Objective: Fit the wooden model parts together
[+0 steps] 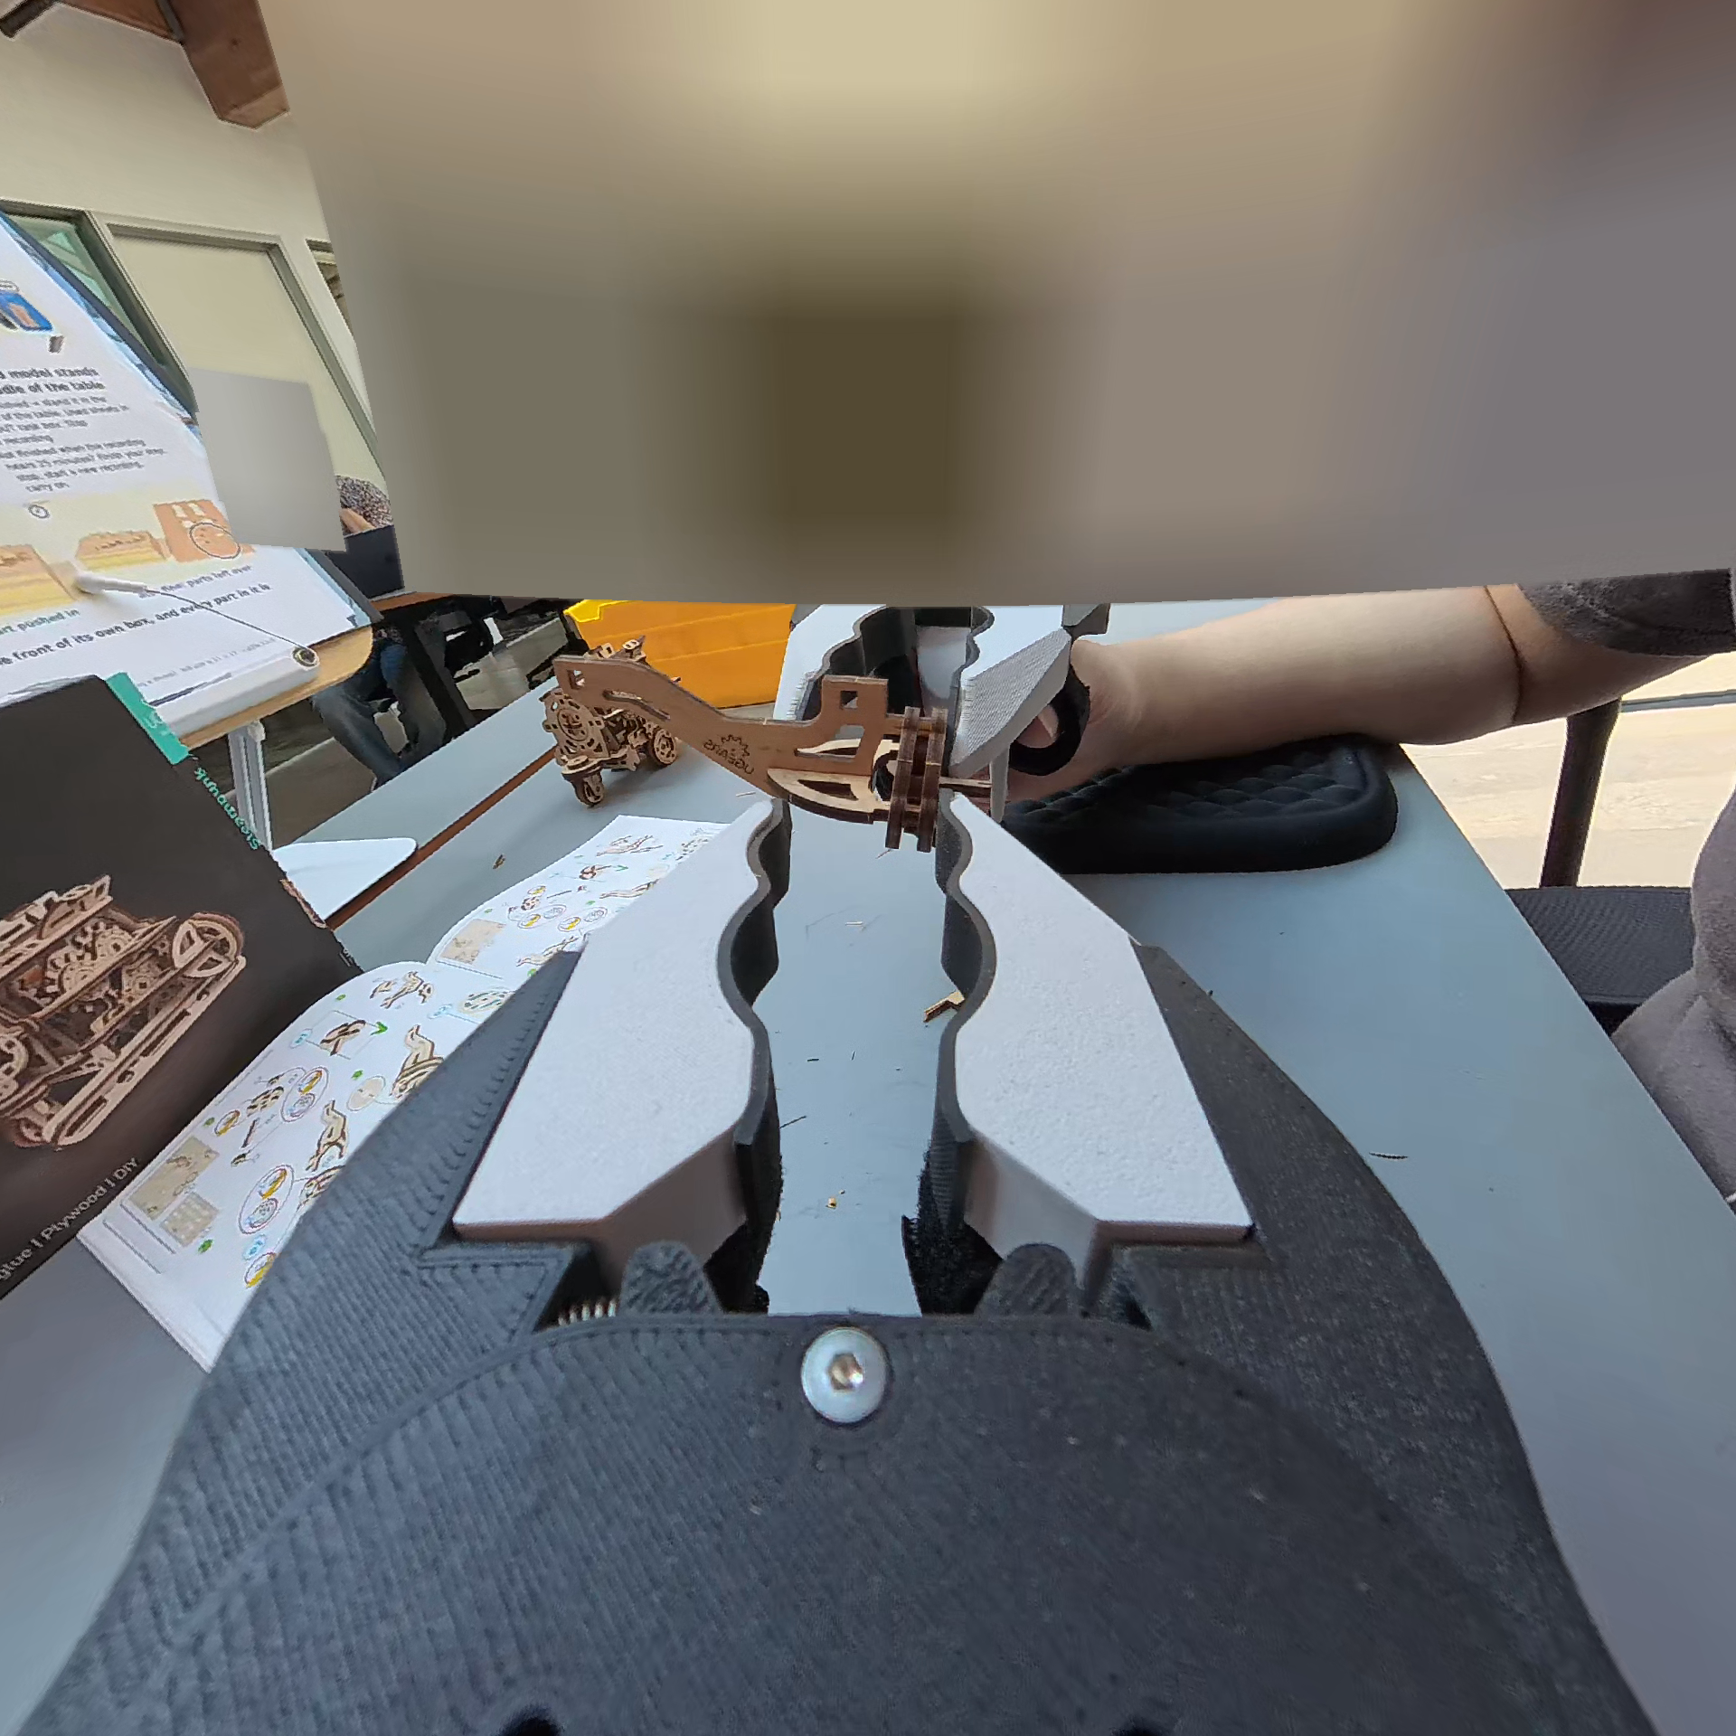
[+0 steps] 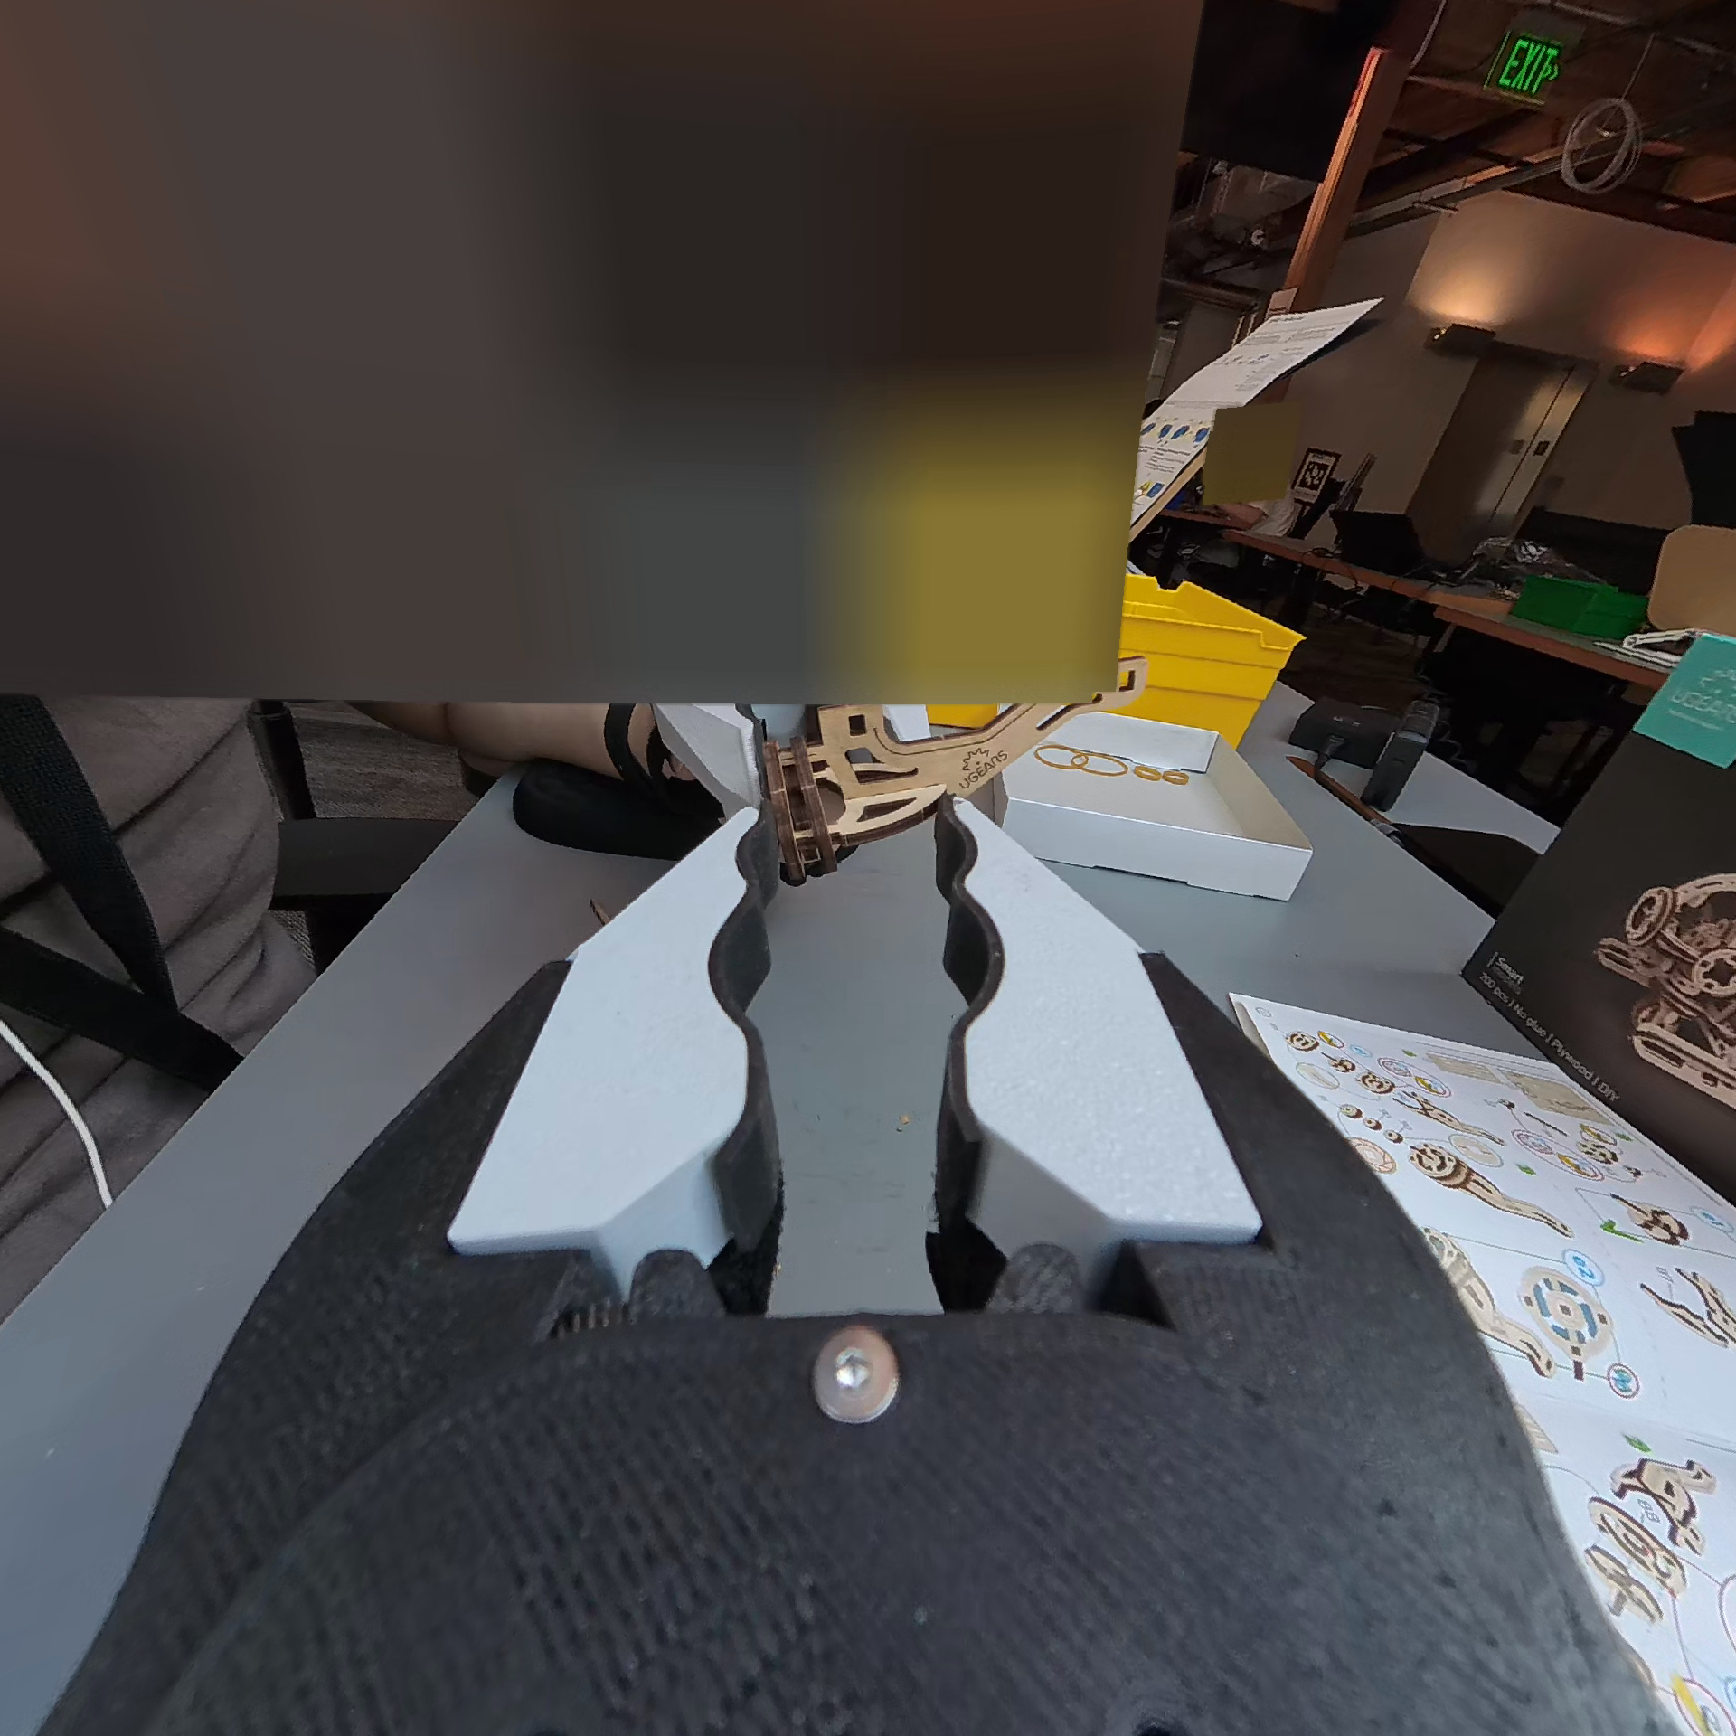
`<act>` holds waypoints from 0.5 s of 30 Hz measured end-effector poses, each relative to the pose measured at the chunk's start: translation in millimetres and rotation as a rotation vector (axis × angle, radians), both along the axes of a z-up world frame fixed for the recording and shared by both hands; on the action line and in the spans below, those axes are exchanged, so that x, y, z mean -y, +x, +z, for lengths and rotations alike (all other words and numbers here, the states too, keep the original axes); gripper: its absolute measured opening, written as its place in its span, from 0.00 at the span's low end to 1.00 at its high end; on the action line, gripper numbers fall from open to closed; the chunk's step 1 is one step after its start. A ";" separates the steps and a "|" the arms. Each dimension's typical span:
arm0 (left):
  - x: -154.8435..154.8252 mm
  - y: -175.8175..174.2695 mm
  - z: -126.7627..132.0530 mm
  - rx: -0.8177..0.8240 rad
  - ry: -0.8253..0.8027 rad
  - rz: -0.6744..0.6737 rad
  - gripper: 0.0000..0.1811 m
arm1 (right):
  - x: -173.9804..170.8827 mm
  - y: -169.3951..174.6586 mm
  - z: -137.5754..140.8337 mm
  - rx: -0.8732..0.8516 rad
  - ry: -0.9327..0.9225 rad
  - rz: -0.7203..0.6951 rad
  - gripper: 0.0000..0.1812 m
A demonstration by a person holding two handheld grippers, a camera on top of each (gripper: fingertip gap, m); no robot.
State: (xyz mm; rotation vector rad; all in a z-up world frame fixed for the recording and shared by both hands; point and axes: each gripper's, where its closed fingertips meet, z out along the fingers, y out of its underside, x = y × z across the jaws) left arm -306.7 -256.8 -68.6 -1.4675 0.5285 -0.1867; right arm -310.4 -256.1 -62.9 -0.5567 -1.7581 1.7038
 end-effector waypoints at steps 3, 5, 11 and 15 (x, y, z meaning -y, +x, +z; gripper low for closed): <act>0.2 -3.2 2.7 0.005 0.013 0.012 0.19 | -0.9 -0.7 0.4 0.018 -0.022 0.002 0.18; 0.5 -7.6 7.1 0.049 0.013 0.012 0.20 | -6.9 -4.1 0.3 0.043 -0.051 -0.017 0.18; -13.2 -53.1 1.0 0.289 -0.304 0.165 0.04 | -41.1 -19.7 -2.9 0.132 -0.139 -0.140 0.18; -11.8 -41.0 -23.5 0.272 -0.828 0.159 0.00 | -67.2 -28.1 -7.3 0.172 -0.178 -0.237 0.18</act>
